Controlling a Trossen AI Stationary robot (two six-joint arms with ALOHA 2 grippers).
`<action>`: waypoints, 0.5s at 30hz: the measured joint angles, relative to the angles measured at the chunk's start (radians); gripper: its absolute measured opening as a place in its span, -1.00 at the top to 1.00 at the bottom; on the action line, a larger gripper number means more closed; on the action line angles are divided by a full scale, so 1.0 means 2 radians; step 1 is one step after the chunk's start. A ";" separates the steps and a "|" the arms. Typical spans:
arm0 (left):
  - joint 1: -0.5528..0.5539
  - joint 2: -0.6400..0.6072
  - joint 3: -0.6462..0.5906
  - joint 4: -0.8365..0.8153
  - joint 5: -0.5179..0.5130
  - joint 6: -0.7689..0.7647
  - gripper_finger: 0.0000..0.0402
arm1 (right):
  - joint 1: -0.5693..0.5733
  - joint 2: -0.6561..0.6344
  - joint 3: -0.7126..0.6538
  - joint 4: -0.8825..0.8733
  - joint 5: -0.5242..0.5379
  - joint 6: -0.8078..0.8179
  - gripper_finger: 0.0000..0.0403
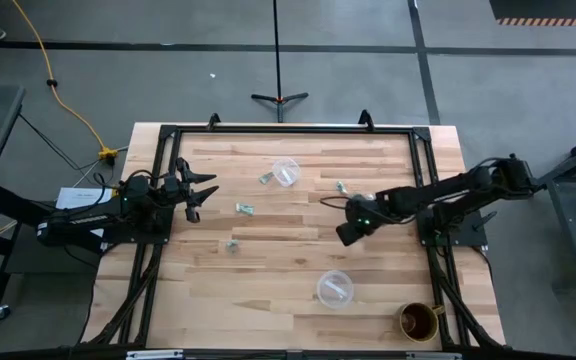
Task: Pick and place Stevia / Truvia into bins
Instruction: Put the stevia packet into the bottom transparent container
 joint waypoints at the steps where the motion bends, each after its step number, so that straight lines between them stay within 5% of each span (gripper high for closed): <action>1: 0.000 0.000 0.000 0.000 0.000 0.000 0.10 | -0.001 0.000 0.013 0.000 0.005 -0.015 0.96; 9: 0.000 0.000 0.000 0.000 0.000 0.000 0.10 | 0.051 0.000 0.124 0.030 0.013 -0.198 0.92; 15: 0.000 0.000 0.000 0.000 0.000 0.000 0.10 | 0.127 0.000 0.148 0.069 0.029 -0.251 0.98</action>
